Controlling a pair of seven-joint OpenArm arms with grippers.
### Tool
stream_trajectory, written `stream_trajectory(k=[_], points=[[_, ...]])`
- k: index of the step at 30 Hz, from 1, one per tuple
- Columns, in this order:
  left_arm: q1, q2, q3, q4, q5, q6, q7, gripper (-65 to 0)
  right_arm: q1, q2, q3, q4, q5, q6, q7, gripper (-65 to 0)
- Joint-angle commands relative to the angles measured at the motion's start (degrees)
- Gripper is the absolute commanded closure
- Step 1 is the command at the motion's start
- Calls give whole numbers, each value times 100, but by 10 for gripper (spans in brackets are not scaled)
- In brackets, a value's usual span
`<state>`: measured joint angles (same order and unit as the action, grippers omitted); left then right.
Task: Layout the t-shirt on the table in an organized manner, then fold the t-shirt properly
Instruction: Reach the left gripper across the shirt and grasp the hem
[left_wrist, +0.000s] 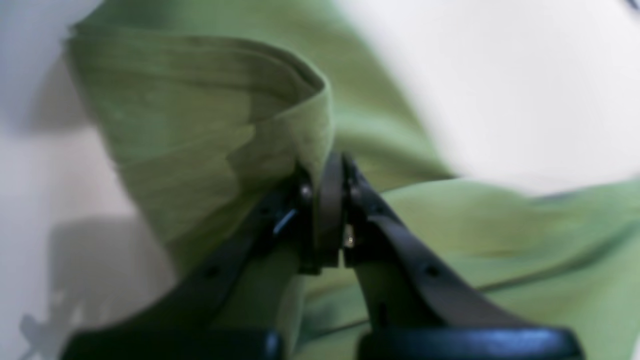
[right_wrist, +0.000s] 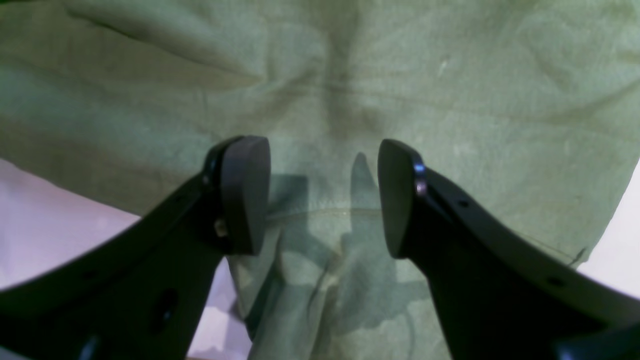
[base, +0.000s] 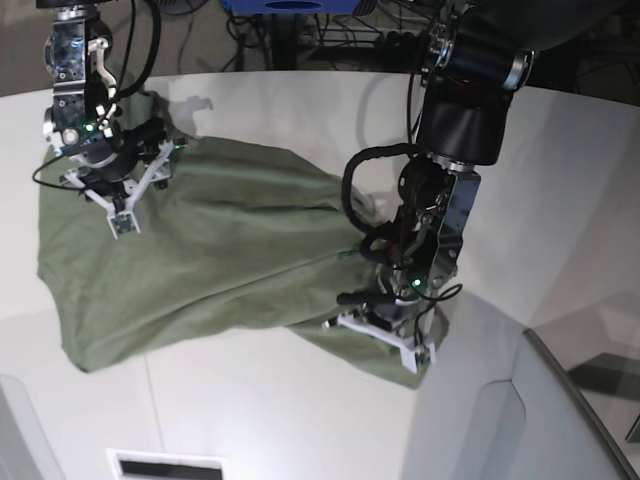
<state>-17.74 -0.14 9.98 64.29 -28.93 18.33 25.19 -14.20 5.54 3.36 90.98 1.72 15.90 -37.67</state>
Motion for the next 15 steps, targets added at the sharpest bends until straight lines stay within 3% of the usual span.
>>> stream_trajectory(k=[1, 5, 15], points=[[-112, -8, -18, 300, 22, 123, -141, 0, 35, 39, 21, 93, 35, 6, 97, -318], [46, -34, 18, 819, 58, 748, -141, 0, 26, 39, 38, 93, 35, 6, 97, -318], [81, -96, -26, 1593, 58, 774, -141, 0, 35, 48, 82, 93, 35, 6, 97, -318]])
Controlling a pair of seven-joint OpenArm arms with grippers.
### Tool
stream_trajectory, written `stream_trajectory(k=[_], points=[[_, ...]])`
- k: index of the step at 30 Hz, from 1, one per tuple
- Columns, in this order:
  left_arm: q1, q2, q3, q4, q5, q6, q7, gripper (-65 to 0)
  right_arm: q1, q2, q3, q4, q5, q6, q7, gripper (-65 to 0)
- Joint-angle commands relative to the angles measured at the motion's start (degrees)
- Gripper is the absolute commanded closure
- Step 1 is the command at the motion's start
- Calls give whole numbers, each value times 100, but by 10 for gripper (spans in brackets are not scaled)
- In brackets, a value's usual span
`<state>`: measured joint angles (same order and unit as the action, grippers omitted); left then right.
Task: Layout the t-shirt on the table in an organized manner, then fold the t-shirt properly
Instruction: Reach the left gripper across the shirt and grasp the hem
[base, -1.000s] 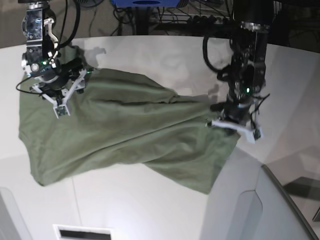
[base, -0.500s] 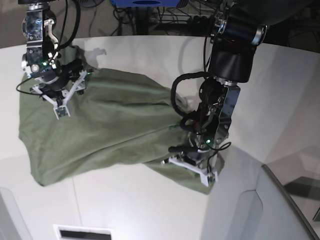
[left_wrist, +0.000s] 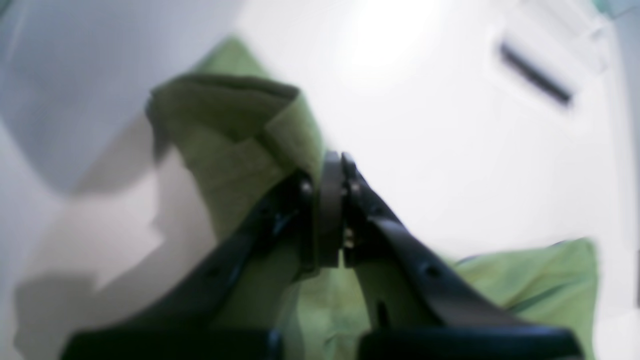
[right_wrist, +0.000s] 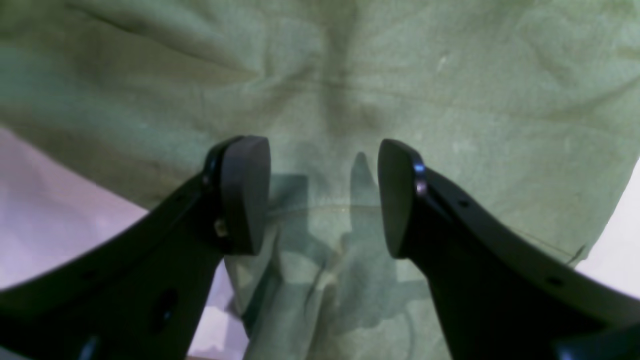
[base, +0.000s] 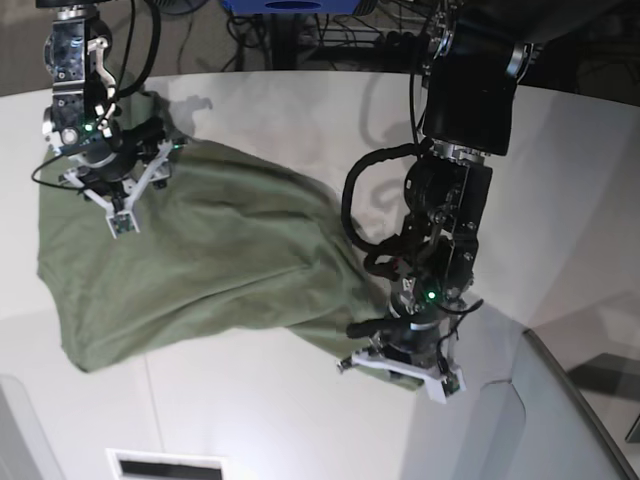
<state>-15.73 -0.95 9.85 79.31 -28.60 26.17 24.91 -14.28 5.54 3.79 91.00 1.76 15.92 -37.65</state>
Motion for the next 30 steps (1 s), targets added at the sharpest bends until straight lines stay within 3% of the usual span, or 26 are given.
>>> stream_trajectory(k=[1, 4, 7, 10, 15, 19, 22, 30], points=[[-111, -76, 4, 126, 25, -2, -113, 0, 35, 48, 135, 91, 31, 3, 103, -318], [74, -155, -4, 118, 25, -2, -113, 0, 44, -57, 917, 91, 66, 3, 130, -318], [469, -410, -4, 118, 25, -2, -121, 0, 184, -391, 1920, 91, 66, 38, 130, -321], [874, -674, -22, 118, 16, -2, -148, 0, 316, -462, 2500, 12, 75, 82, 130, -326], [1208, -912, -22, 144, 16, -2, -157, 0, 729, -488, 3520, -718, 75, 803, 95, -327], [1243, -947, -22, 153, 16, -2, -157, 0, 1099, -497, 4548, -1518, 75, 1146, 95, -327], [1225, -964, -31, 162, 16, -2, -157, 0, 1187, -312, 4768, -1887, 66, 1419, 95, -327], [1181, -964, -31, 170, 16, -2, -157, 0, 967, -356, 4768, -1992, 66, 1480, 77, -321]])
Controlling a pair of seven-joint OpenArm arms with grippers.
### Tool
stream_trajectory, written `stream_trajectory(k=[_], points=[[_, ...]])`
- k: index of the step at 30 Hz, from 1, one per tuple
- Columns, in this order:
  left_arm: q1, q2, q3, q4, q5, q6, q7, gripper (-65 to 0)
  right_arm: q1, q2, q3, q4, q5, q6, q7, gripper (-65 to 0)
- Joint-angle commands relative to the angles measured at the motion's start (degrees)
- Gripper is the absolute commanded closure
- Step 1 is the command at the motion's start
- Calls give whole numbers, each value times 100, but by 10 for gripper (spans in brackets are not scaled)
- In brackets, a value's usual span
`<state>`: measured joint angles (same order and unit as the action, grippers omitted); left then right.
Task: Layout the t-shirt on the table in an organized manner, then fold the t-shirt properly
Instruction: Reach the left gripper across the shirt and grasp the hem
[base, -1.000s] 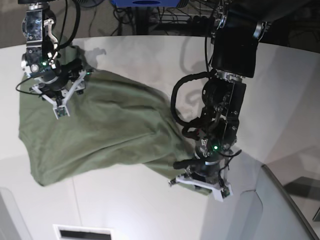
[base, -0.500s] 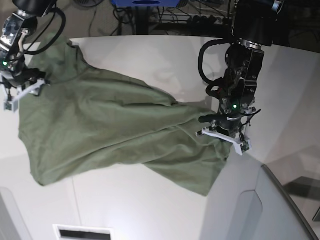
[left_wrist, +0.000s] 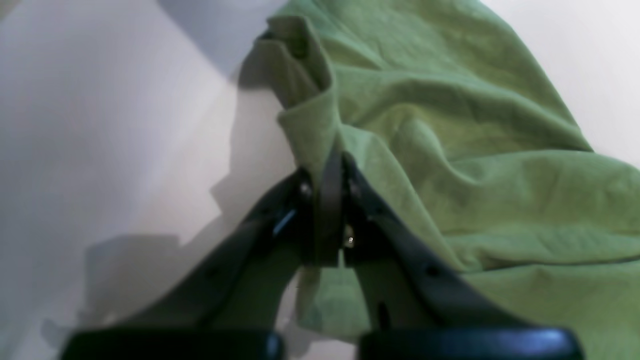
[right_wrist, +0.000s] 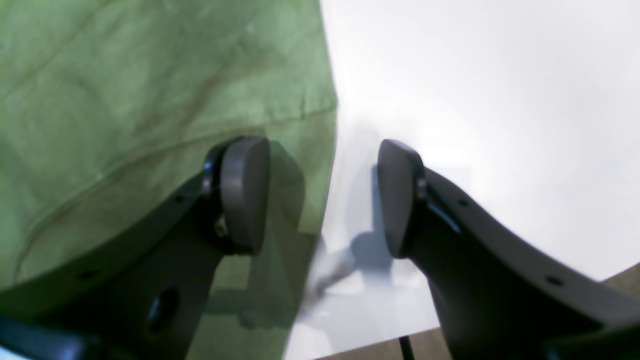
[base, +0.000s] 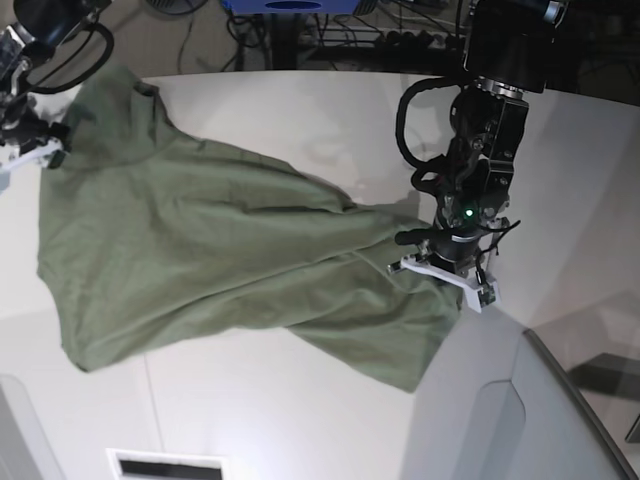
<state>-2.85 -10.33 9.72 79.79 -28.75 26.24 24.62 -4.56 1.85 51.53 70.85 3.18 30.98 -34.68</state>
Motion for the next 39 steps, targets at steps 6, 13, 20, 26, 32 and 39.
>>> stream_trajectory(k=[6, 13, 20, 26, 32, 39], points=[[-115, -18, -18, 122, 31, -9, -128, 0, -6, -145, -14, 23, -76, 273, -502, -320], [-124, -9, -26, 131, 23, -9, -128, 0, 108, -136, -23, 32, -76, 801, -915, -68], [-528, 44, -26, 131, -13, -9, -128, 0, 355, -101, -23, 691, -94, 902, -1495, -8], [-932, 290, -26, -124, 23, -9, -128, 0, 697, 154, -507, 1139, -103, 902, -2040, -8], [-1416, 457, -26, -818, 5, -9, -128, 0, 1225, 400, -674, 1113, -103, 572, -2049, -8], [-2128, 659, -26, -1900, -13, -9, -515, 0, 1963, 813, -674, 216, -103, 458, -1970, -8]])
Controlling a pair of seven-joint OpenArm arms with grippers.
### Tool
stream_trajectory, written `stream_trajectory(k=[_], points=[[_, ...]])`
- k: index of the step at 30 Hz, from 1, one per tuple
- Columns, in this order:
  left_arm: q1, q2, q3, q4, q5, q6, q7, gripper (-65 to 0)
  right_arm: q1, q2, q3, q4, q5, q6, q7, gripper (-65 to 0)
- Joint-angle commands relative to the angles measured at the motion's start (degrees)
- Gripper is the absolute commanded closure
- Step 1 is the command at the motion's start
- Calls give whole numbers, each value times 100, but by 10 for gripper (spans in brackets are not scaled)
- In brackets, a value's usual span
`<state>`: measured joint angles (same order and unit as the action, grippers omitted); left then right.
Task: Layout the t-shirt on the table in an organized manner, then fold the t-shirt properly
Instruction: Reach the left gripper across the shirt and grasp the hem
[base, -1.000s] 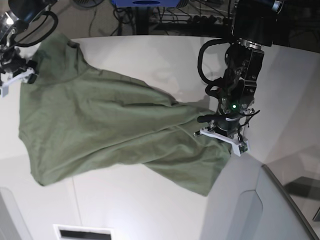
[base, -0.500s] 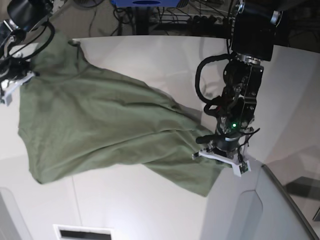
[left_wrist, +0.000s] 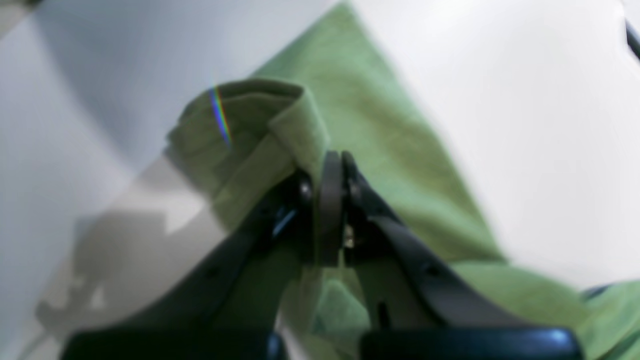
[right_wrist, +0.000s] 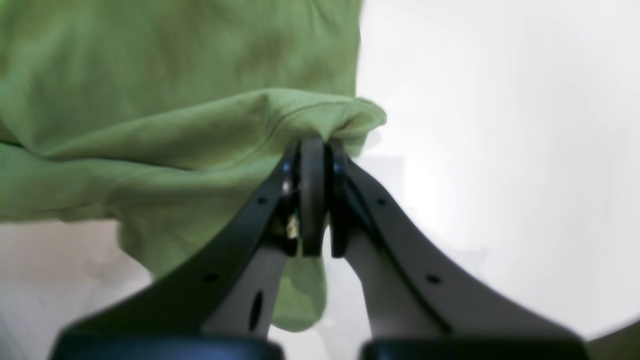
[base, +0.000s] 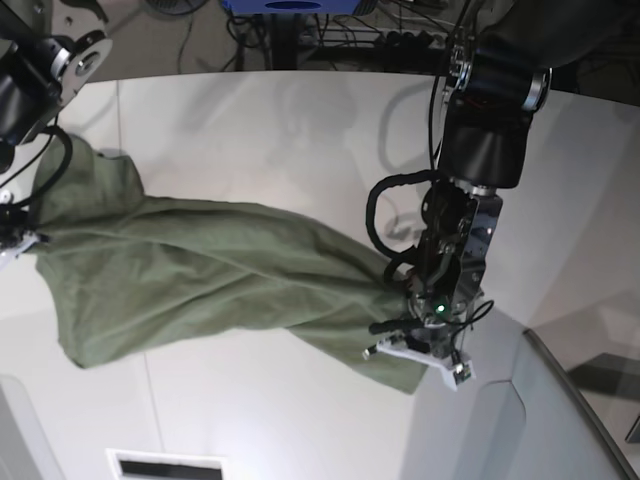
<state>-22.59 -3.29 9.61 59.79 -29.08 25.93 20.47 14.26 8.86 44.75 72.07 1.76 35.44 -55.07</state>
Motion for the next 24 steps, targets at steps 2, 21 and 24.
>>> stream_trajectory(k=[2, 21, 24], points=[[-242, -36, -16, -67, 20, 22, -399, 0, 213, 147, 4, -3, 39, 12, 254, -8], [-664, 149, 55, 47, 20, 22, -803, 0, 205, 235, -5, -557, 39, -419, 702, -8], [-664, 184, 55, 443, 20, 22, -451, 0, -94, 182, -181, -108, 39, -366, 386, -8]])
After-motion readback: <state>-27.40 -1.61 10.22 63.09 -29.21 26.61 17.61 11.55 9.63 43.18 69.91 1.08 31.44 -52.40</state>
